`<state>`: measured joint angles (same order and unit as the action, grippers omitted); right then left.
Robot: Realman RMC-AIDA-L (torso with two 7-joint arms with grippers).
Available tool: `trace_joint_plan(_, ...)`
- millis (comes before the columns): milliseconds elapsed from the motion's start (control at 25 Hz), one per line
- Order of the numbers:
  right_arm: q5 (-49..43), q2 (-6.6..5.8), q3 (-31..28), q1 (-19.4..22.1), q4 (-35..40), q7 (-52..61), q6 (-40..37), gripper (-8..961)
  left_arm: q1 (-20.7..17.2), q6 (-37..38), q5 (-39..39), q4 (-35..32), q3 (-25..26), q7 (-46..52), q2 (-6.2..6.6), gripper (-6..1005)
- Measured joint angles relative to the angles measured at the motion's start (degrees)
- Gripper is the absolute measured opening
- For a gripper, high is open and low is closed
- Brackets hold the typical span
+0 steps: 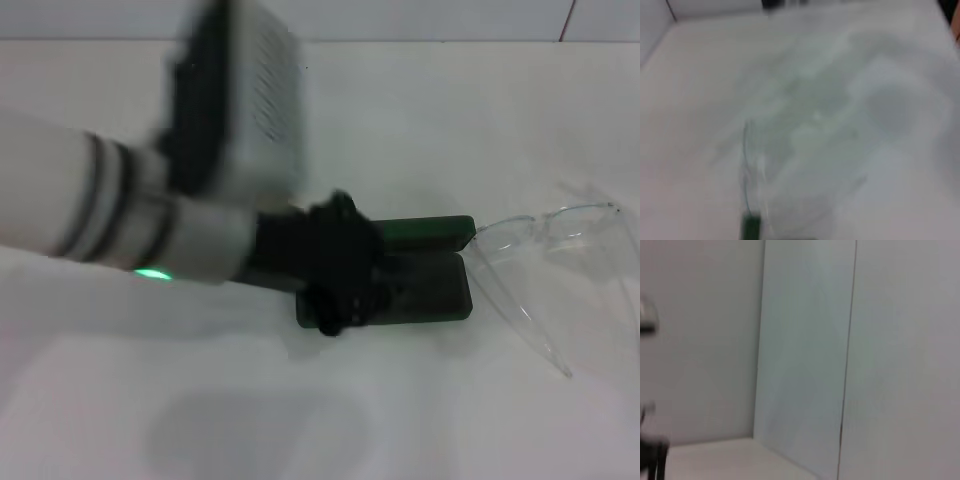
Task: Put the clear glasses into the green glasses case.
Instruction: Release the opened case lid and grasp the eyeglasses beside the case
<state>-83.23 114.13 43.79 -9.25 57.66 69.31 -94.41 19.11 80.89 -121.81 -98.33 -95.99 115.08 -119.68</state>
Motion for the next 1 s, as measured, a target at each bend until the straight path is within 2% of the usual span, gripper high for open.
trace_joint_plan(160, -7.38, 0.07, 0.01, -0.8, 8.21, 10.73, 1.86, 829, -1.07, 8.55, 14.68, -1.04, 14.67, -4.63, 0.23, 181)
trace_joint_plan(280, -16.79, -0.01, 0.16, -3.19, 15.71, 18.99, 2.04, 788, -1.87, 14.62, 19.86, 0.2, 22.47, -7.51, 0.26, 112)
trace_joint_plan(400, -26.29, -0.26, 1.35, -6.3, 22.99, 26.04, -0.14, 729, -2.9, 18.99, 24.32, 3.54, 28.17, -10.12, 0.15, 46)
trace_joint_plan(600, -38.82, -0.11, 5.48, -12.6, 33.19, 37.14, -5.73, 632, -4.6, 21.66, 33.18, 12.63, 32.79, -14.86, 0.29, 27)
trace_joint_plan(760, -45.57, -0.74, 7.81, -19.46, 37.41, 42.1, -13.6, 575, -4.68, 24.03, 34.57, 19.14, 36.37, -18.23, 0.27, 28)
trace_joint_plan(880, -48.54, -2.04, 7.74, -25.85, 37.68, 44.26, -20.74, 560, -4.6, 25.01, 35.56, 22.68, 37.61, -19.87, 0.43, 28)
trace_joint_plan(920, -49.12, -2.78, 7.84, -27.94, 37.18, 44.92, -22.72, 559, -4.13, 25.51, 36.25, 25.9, 38.37, -21.89, 0.56, 28)
trace_joint_plan(1000, -50.58, -4.29, 8.91, -31.64, 35.15, 45.44, -25.38, 558, -3.72, 25.62, 36.39, 28.25, 38.61, -23.87, 0.58, 28)
